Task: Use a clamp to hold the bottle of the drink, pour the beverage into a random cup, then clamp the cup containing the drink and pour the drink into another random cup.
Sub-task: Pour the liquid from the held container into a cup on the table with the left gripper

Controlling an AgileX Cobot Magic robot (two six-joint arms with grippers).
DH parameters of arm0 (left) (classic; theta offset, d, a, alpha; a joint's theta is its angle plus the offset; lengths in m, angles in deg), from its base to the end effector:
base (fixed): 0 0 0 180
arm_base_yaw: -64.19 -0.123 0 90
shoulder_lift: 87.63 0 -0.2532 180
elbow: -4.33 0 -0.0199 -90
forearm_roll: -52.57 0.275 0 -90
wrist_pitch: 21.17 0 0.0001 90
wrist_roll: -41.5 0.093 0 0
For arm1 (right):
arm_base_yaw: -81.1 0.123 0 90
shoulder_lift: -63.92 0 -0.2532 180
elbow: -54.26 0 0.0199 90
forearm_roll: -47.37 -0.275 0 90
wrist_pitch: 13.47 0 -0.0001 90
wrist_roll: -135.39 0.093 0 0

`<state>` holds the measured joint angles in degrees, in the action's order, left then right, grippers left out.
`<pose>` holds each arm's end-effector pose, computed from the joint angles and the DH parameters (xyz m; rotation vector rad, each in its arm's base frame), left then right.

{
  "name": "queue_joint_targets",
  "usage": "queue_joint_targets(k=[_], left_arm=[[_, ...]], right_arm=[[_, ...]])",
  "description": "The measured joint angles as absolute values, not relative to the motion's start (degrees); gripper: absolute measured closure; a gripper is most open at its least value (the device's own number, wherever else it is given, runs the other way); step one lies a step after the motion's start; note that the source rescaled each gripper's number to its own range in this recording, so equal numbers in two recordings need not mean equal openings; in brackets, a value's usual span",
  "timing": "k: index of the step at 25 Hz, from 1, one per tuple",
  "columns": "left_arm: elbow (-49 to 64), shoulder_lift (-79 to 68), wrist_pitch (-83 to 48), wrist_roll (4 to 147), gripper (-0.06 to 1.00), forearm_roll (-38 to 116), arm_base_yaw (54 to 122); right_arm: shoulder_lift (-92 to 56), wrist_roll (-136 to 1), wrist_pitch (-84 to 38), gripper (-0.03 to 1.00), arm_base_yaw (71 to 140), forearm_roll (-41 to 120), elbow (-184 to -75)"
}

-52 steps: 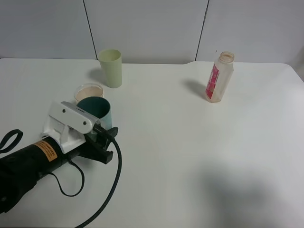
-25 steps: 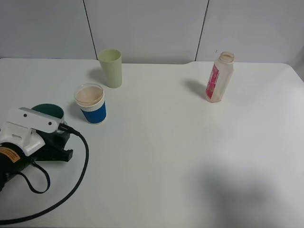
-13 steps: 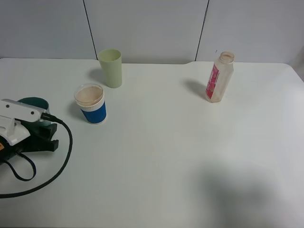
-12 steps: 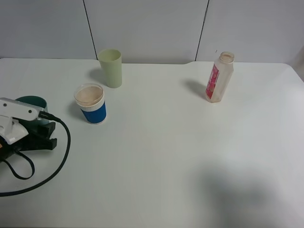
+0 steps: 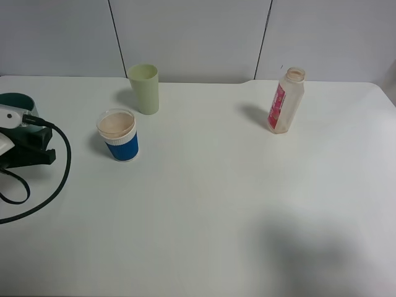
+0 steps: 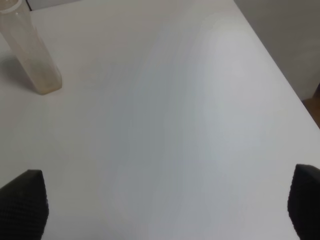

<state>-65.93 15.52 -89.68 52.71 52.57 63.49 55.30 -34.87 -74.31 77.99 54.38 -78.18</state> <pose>0.1988 0.0024 0.0747 0.1679 1.8256 0.1462 0.0489 -0.0126 0.2887 0.2339 2.0236 -0.0738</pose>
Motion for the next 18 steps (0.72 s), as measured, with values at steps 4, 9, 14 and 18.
queue_joint_targets(k=[4,9,14,18], left_arm=[[-64.52,15.52,-89.68,52.75,0.93,57.53,60.4],[-62.21,15.57,-89.68,52.9,0.93,64.63,55.7],[-58.78,15.62,-89.63,52.78,0.93,71.69,52.46],[-55.64,15.62,-88.88,52.71,0.93,76.26,51.99]], right_arm=[[55.3,-34.87,-74.31,0.0,77.99,54.38,-78.18],[55.3,-34.87,-74.31,0.0,77.99,54.38,-78.18],[55.3,-34.87,-74.31,0.0,77.99,54.38,-78.18],[55.3,-34.87,-74.31,0.0,77.99,54.38,-78.18]])
